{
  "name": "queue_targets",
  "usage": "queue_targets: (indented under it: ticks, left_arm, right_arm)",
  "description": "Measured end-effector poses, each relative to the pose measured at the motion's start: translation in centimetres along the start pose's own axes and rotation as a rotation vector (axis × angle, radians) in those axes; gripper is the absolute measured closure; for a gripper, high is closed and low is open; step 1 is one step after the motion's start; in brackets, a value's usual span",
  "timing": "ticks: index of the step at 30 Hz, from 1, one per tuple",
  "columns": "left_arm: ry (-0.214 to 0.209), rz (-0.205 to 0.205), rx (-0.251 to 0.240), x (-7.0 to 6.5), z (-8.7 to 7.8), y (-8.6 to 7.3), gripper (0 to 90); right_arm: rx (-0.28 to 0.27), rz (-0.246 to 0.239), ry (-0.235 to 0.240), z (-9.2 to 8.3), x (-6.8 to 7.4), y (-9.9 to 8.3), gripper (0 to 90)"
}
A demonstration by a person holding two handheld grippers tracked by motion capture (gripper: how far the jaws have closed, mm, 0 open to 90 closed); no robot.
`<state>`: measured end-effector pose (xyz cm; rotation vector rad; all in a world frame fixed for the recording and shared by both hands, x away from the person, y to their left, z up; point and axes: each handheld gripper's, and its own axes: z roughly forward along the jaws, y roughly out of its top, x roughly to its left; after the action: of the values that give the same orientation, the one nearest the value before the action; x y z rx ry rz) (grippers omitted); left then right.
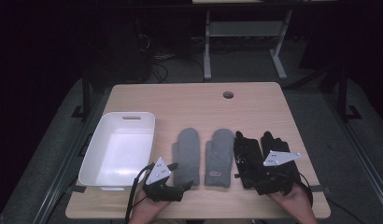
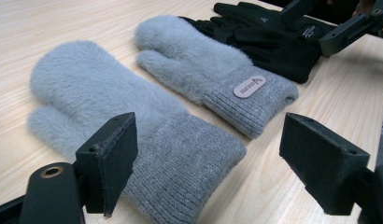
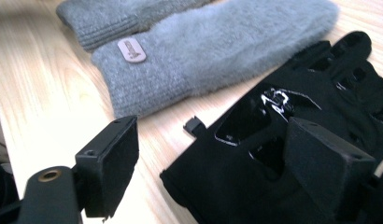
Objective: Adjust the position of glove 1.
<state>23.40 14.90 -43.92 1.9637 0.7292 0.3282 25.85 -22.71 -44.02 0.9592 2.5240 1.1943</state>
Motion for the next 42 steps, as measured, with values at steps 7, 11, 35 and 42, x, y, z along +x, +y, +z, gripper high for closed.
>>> queue_targets:
  ticks: [7,11,35,42]
  left_arm:
    - [0.011,0.029,-0.007,-0.3,-0.2,1.4,19.5]
    - [0.013,0.041,-0.006,-0.3,-0.2,2.3,19.4]
    - [0.015,0.069,0.006,-1.1,-0.6,1.7,19.2]
    - [0.012,0.078,0.007,-1.4,-0.5,1.7,19.3]
  right_arm:
    - [0.028,-0.03,0.034,0.6,-0.1,1.8,17.6]
    - [0.041,-0.033,0.058,1.1,-0.3,2.7,16.9]
    - [0.228,-0.249,0.091,7.2,-0.2,9.2,31.6]
    - [0.31,-0.292,0.084,9.8,-0.5,9.8,42.7]
